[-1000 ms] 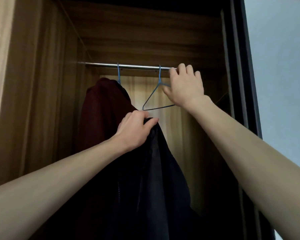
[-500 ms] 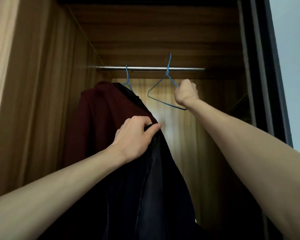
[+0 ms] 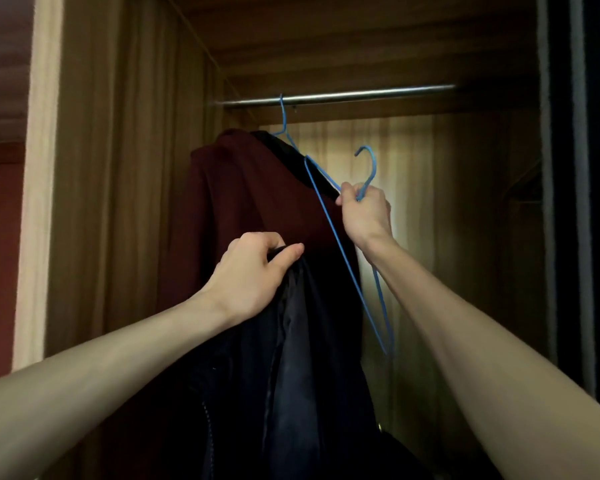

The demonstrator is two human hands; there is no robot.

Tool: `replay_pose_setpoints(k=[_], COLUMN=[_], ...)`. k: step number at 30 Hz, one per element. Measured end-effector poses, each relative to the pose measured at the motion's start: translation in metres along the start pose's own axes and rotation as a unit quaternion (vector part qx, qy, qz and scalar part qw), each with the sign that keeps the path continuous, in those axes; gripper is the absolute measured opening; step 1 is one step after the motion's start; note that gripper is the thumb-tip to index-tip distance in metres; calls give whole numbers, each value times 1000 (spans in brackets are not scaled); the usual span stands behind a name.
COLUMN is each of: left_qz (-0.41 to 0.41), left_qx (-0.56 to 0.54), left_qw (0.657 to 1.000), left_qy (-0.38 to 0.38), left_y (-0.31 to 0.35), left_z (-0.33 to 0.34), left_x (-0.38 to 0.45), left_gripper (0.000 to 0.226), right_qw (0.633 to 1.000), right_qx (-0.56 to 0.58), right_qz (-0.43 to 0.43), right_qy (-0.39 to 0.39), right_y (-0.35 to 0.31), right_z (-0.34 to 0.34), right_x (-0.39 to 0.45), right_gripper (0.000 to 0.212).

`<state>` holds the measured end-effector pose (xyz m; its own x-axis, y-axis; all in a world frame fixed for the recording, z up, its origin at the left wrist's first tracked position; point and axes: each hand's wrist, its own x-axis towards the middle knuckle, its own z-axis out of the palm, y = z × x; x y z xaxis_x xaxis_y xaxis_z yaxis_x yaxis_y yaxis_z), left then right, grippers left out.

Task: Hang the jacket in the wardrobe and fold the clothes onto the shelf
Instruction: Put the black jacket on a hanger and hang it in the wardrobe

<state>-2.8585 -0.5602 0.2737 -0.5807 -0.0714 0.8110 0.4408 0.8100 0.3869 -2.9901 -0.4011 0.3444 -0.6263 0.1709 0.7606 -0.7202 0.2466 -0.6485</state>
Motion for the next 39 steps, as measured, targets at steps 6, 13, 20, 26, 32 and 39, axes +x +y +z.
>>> replay_pose_setpoints(k=[6, 13, 20, 26, 32, 39], left_qz=[-8, -12, -33, 14, 74, 214], left_qx=[-17, -64, -135, -106, -8, 224], left_qw=[999, 997, 982, 979, 980, 928], left_qy=[-27, -49, -127, -174, -182, -207], left_y=[-1, 3, -3, 5, 22, 49], left_z=[-21, -57, -73, -84, -90, -84], left_x=[-36, -74, -107, -123, -130, -143], left_gripper=[45, 46, 44, 46, 45, 38], right_qw=[997, 981, 951, 949, 946, 913], right_qx=[70, 154, 192, 93, -11, 6], right_qz=[-17, 37, 180, 226, 200, 227], right_qy=[-14, -113, -162, -199, -253, -339], right_y=[-28, -45, -56, -83, -98, -122], right_z=[-37, -131, -185, -221, -219, -221], right_x=[-62, -179, -282, -323, -347, -346], right_gripper=[23, 21, 24, 32, 28, 29])
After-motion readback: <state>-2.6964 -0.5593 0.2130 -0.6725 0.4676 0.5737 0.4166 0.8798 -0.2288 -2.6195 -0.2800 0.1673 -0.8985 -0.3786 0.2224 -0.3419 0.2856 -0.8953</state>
